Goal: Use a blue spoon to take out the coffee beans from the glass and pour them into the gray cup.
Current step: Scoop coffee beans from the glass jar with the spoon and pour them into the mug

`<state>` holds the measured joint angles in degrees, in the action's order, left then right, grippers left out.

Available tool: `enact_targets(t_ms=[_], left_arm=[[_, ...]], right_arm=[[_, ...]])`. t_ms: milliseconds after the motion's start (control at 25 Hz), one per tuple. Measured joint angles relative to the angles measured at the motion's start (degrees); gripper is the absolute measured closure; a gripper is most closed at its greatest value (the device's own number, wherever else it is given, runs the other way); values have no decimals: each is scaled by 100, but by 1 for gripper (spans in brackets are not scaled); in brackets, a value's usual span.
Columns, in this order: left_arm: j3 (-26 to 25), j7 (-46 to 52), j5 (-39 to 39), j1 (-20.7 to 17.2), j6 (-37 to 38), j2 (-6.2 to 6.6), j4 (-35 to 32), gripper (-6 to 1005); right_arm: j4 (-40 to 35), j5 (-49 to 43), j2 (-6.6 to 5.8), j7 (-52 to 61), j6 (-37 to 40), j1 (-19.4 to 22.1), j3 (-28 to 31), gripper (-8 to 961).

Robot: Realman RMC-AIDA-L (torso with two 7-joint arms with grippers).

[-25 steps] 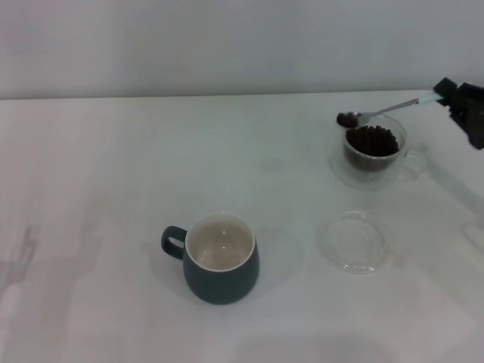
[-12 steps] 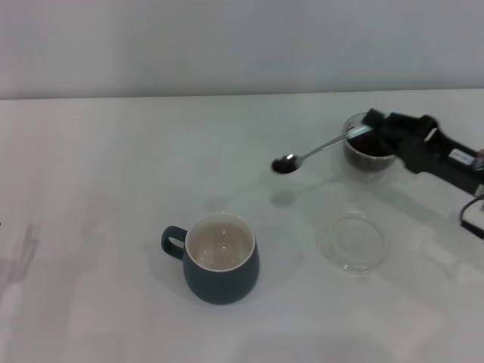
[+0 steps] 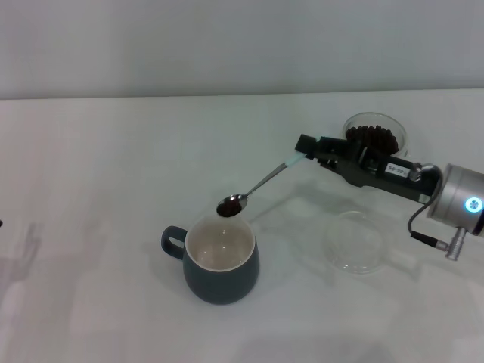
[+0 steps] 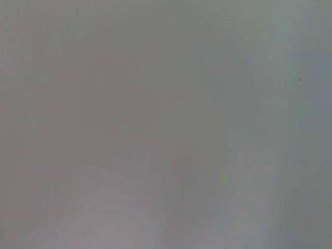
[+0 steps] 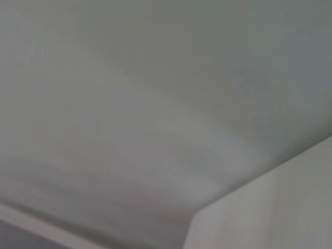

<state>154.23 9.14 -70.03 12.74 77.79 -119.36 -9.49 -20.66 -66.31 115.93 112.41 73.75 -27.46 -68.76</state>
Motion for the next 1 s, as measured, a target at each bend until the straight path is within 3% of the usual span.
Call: enact_targets(t_ms=[1000], left_arm=[[-16,19,-14,13,0,-9,-34,111]], right_arm=[[-89,30,0,-3328,571,-20,-399,812]])
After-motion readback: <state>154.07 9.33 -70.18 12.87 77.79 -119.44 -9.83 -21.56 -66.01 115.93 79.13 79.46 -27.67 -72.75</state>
